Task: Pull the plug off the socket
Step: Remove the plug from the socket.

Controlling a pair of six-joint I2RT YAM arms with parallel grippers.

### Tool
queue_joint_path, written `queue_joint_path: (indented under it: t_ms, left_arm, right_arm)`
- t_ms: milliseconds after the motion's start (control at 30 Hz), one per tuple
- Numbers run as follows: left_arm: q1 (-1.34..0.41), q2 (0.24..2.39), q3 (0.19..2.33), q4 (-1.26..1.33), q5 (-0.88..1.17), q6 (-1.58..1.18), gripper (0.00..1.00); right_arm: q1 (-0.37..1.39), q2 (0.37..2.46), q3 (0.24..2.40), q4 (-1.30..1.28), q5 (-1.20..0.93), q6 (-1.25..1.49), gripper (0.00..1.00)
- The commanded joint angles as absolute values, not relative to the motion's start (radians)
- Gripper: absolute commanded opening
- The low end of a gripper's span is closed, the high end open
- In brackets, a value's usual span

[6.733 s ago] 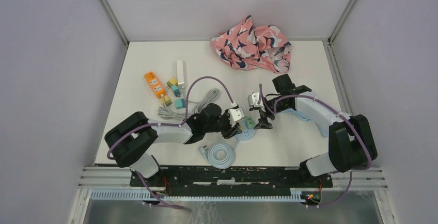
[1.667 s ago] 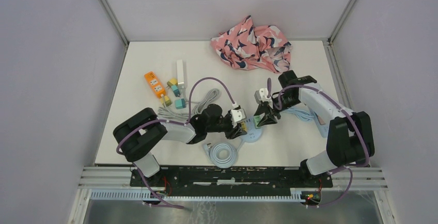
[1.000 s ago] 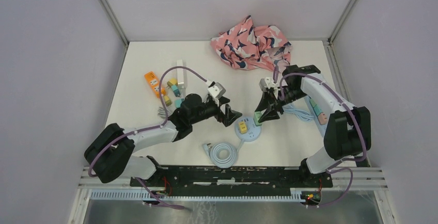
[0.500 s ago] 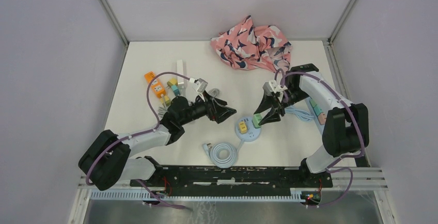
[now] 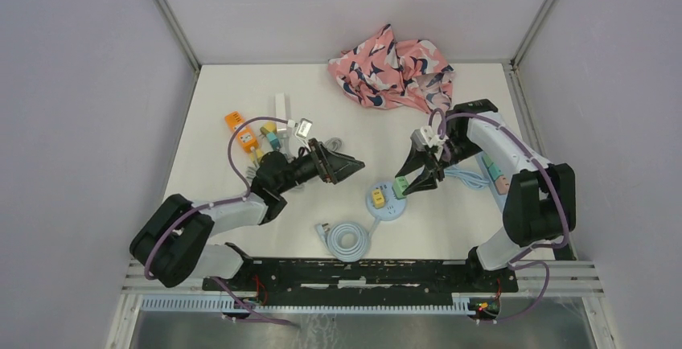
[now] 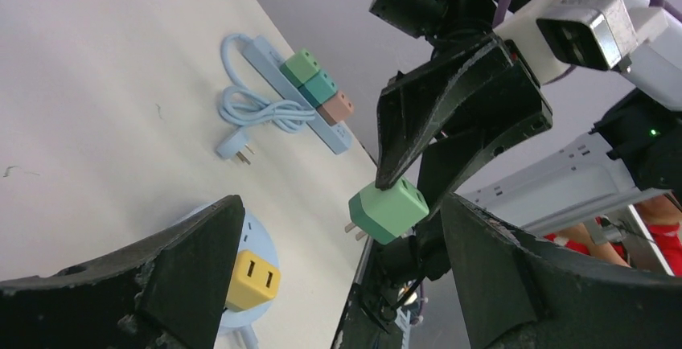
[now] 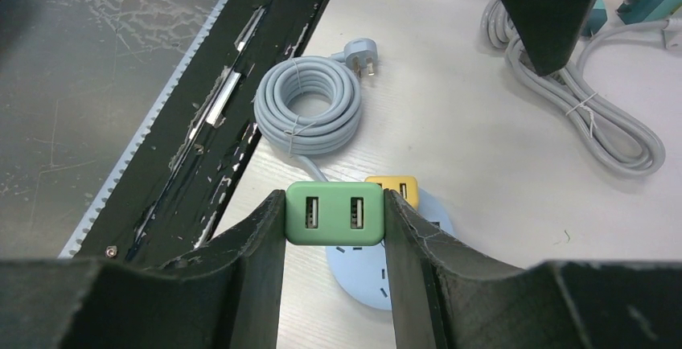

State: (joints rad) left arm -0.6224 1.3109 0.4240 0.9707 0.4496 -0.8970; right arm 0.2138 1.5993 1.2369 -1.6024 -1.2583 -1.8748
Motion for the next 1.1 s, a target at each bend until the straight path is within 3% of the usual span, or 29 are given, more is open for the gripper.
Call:
queue_joint_path:
  t_ms: [0,200,1067]
  left_arm:
    - [-0.613,1.390,0.381,1.332,0.590,-1.007,0.98]
    - [-0.606,1.593,0.388,1.719,0.672,-1.197,1.00]
    - [-0.746,1.706,0.565,1.730,0.771,-1.153,1.00]
  right_arm:
    - [0.212,1.551,1.248,-1.705,-1.345,-1.918,0.06]
    - [0.222,1.531,1.249,-1.740,-1.371,-1.965,0.07]
    - [0.269,1.423,1.209,-1.760,-1.544,-2.001,0.09]
